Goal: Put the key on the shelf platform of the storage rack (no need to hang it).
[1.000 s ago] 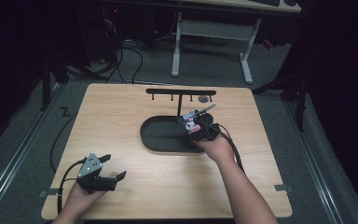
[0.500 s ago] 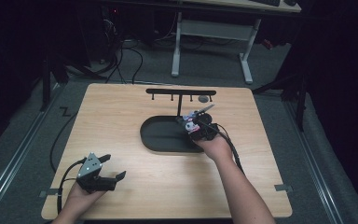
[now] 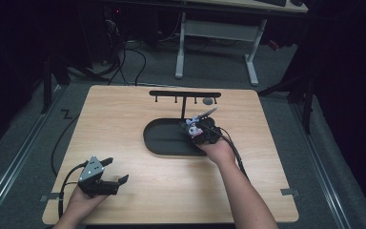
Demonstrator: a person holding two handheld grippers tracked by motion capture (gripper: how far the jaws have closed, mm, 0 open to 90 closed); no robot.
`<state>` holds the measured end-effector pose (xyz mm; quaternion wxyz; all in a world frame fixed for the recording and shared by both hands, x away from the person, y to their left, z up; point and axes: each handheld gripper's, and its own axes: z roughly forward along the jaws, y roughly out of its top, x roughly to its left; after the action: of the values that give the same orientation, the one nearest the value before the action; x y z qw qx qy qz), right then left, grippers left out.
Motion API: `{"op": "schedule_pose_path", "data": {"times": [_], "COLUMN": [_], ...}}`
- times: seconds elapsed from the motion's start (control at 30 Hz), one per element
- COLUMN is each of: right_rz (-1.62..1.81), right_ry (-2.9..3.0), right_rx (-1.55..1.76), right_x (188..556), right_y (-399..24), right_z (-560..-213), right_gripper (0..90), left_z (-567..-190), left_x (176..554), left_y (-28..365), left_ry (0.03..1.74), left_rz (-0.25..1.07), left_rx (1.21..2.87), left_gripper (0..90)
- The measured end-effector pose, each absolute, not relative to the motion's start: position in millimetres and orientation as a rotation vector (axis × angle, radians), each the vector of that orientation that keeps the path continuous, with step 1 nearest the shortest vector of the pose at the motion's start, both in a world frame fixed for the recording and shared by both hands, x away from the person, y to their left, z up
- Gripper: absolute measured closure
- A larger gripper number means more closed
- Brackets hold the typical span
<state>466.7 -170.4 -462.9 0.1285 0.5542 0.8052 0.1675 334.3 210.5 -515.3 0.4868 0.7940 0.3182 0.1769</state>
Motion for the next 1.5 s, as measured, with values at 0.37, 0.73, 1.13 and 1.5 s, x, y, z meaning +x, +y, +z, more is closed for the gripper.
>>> {"op": "schedule_pose_path", "data": {"times": [0.37, 0.73, 1.13, 1.5], "right_rz": [0.45, 0.437, 0.422, 0.46], "right_ry": [2.365, 2.364, 2.372, 2.371], "right_rx": [1.624, 1.648, 1.646, 1.639], "right_x": [459, 458, 465, 465], "right_y": [-176, -181, -173, -171], "right_z": [-467, -471, -477, -475], "right_gripper": [47.3, 47.2, 46.0, 36.1], "left_z": [-515, -516, -516, -516], "left_x": [335, 335, 335, 336], "left_y": [209, 208, 209, 209], "left_ry": [0.77, 0.766, 0.768, 0.767], "left_rz": [0.432, 0.427, 0.428, 0.428], "left_rx": [1.933, 1.939, 1.937, 1.939], "left_gripper": [11.5, 11.5, 11.5, 11.5]}}
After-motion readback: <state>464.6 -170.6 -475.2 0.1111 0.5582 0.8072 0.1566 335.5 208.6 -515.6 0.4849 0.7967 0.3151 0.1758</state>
